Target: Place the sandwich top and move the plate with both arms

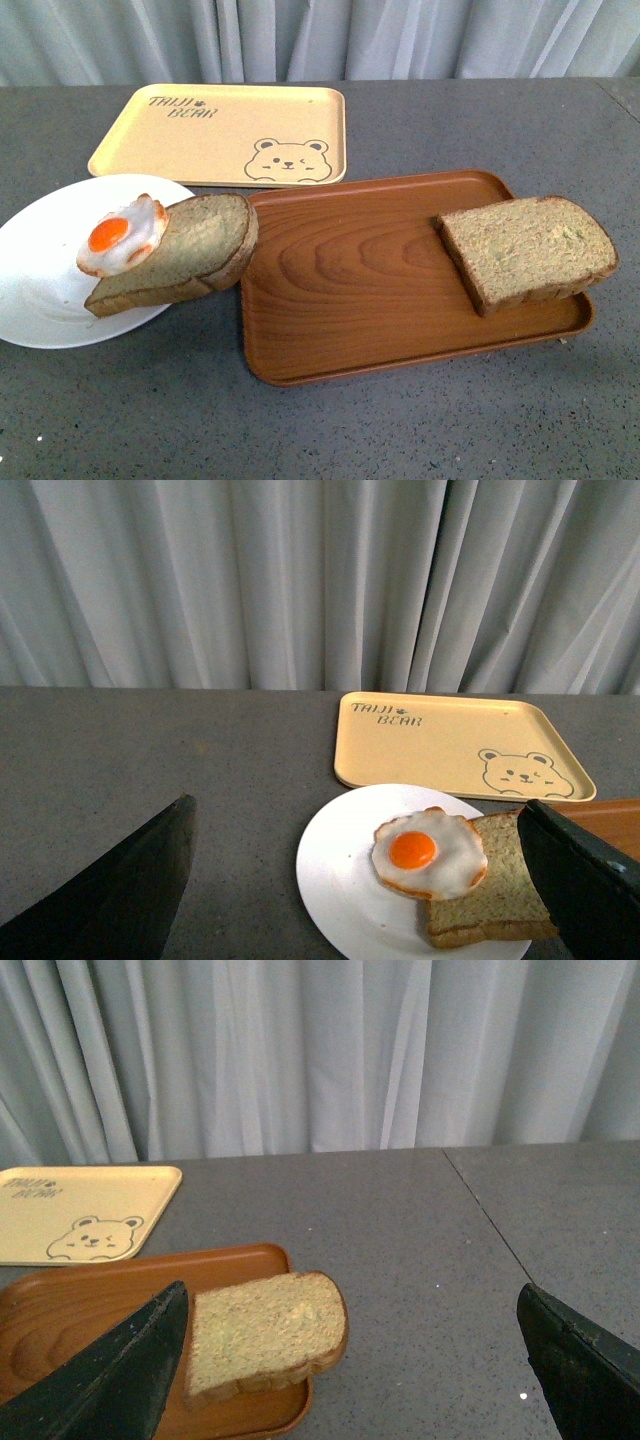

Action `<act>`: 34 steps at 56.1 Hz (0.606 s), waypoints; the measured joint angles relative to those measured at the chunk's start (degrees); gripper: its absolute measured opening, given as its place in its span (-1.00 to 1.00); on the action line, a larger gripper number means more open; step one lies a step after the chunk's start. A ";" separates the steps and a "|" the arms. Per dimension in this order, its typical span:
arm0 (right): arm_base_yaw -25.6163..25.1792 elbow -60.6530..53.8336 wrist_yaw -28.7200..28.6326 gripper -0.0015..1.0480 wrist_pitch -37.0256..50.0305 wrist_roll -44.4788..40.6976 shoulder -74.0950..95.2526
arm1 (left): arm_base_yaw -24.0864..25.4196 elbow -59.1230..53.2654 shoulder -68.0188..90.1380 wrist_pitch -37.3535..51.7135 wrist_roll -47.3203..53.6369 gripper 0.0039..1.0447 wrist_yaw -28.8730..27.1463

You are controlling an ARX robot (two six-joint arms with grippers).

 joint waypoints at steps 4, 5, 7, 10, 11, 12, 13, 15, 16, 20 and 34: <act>0.00 0.00 -0.02 0.82 0.00 0.00 0.00 | 0.00 0.00 0.00 0.00 0.00 0.83 0.00; 0.00 0.00 -0.02 0.82 0.00 -0.02 0.00 | 0.00 0.00 0.00 0.00 0.00 0.83 0.00; 0.00 0.00 -0.02 0.82 0.00 0.00 0.00 | 0.00 0.00 0.00 0.00 0.00 0.83 0.00; 0.00 0.00 -0.02 0.82 0.00 0.00 0.00 | 0.00 0.00 0.00 0.00 0.00 0.83 0.00; 0.00 0.00 -0.02 0.82 0.00 0.00 0.00 | 0.00 0.00 0.00 0.00 0.00 0.83 0.00; 0.00 0.00 -0.02 0.82 0.00 0.00 0.00 | 0.00 0.00 0.00 0.00 0.00 0.83 0.00; 0.00 0.00 -0.02 0.82 0.00 0.00 0.00 | 0.00 0.00 0.00 0.00 0.00 0.83 0.00; 0.00 0.00 -0.02 0.82 0.00 0.00 0.00 | 0.00 0.00 0.00 0.00 0.00 0.83 0.00; 0.00 0.00 -0.02 0.82 0.00 0.00 0.00 | 0.00 0.00 0.00 0.00 0.00 0.83 0.00; 0.00 0.00 -0.02 0.82 0.00 0.00 0.00 | 0.00 0.00 0.00 0.00 0.00 0.83 0.00; 0.00 0.00 -0.02 0.82 0.00 0.00 0.00 | 0.00 0.00 0.00 0.00 0.00 0.83 0.00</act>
